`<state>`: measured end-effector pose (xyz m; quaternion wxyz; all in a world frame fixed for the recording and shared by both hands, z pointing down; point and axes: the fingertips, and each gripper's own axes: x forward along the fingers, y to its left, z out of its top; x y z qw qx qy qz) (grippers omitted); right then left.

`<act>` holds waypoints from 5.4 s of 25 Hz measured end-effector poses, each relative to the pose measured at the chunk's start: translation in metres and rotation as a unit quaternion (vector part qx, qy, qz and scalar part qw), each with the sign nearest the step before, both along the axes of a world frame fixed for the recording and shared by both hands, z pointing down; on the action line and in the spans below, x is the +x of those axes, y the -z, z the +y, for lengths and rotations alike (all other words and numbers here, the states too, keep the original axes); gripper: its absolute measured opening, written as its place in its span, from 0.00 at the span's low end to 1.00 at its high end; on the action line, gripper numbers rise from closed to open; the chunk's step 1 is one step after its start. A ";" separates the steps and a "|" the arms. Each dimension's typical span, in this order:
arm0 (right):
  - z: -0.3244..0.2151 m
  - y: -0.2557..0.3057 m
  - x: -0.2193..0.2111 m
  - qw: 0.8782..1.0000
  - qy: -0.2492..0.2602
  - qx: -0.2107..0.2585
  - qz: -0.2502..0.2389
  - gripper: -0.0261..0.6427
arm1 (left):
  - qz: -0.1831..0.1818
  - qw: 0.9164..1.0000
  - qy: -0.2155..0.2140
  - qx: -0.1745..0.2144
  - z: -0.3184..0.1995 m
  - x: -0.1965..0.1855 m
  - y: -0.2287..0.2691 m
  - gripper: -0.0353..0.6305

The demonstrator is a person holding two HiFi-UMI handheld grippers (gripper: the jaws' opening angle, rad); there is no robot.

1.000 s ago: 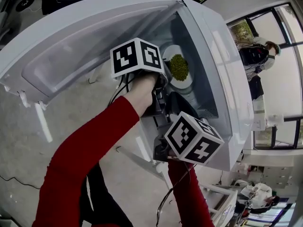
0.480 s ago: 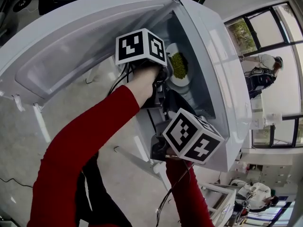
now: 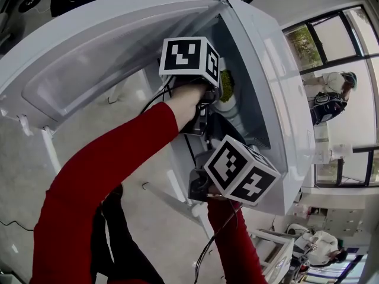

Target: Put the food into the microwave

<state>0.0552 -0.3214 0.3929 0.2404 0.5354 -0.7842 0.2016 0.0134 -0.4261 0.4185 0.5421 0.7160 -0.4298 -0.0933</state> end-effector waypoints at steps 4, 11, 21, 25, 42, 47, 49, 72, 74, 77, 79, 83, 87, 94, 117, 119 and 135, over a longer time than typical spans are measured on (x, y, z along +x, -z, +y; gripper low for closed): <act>0.000 -0.001 -0.001 1.000 0.000 0.000 0.002 0.06 | -0.023 1.000 -0.010 0.004 -0.001 0.001 -0.001 0.08; 0.000 0.000 -0.001 1.000 0.000 0.000 0.008 0.06 | -0.084 0.996 -0.031 0.013 -0.002 0.004 -0.001 0.10; 0.001 0.000 0.000 1.000 -0.003 -0.006 0.001 0.06 | -0.160 0.986 -0.043 0.035 -0.012 0.003 0.001 0.13; 0.002 -0.002 -0.002 1.000 -0.001 -0.007 0.001 0.06 | -0.197 0.977 -0.049 0.065 -0.017 0.004 0.006 0.15; 0.004 -0.003 -0.003 1.000 0.000 -0.007 0.006 0.06 | -0.286 0.951 -0.071 0.092 -0.012 0.004 -0.006 0.22; 0.003 -0.003 -0.004 1.000 0.000 -0.007 0.005 0.06 | -0.315 0.940 -0.077 0.105 -0.012 0.006 -0.008 0.24; 0.003 -0.004 -0.004 1.000 0.000 -0.007 0.005 0.06 | -0.324 0.937 -0.078 0.109 -0.012 0.006 -0.009 0.24; 0.004 -0.007 -0.001 1.000 0.001 -0.002 0.006 0.06 | -0.345 0.922 -0.081 0.158 -0.012 -0.005 0.004 0.16; 0.003 -0.004 -0.003 1.000 0.005 0.005 0.005 0.06 | -0.343 0.920 -0.072 0.174 -0.011 -0.012 0.017 0.12; 0.007 -0.001 -0.010 1.000 0.014 0.011 -0.013 0.06 | -0.337 0.924 -0.058 0.172 0.004 -0.029 0.027 0.08; 0.011 0.005 -0.016 0.999 0.023 0.017 -0.026 0.06 | -0.331 0.928 -0.053 0.161 0.019 -0.038 0.027 0.07; 0.021 0.017 -0.028 0.997 0.045 0.031 -0.046 0.06 | -0.289 0.939 -0.043 0.182 0.045 -0.043 0.037 0.07; 0.032 0.027 -0.040 0.995 0.057 0.042 -0.068 0.06 | -0.266 0.946 -0.036 0.183 0.075 -0.056 0.040 0.07; 0.065 0.057 -0.050 0.989 0.089 0.049 -0.107 0.06 | -0.257 0.947 -0.031 0.190 0.132 -0.065 0.063 0.07; 0.199 0.102 -0.025 0.960 0.160 0.082 -0.214 0.06 | -0.297 0.922 -0.034 0.246 0.306 -0.064 0.108 0.07; 0.208 0.100 -0.025 0.959 0.160 0.082 -0.218 0.06 | -0.302 0.919 -0.032 0.250 0.316 -0.064 0.109 0.07; 0.276 0.102 0.001 0.956 0.152 0.107 -0.229 0.06 | -0.293 0.906 0.000 0.304 0.384 -0.060 0.135 0.07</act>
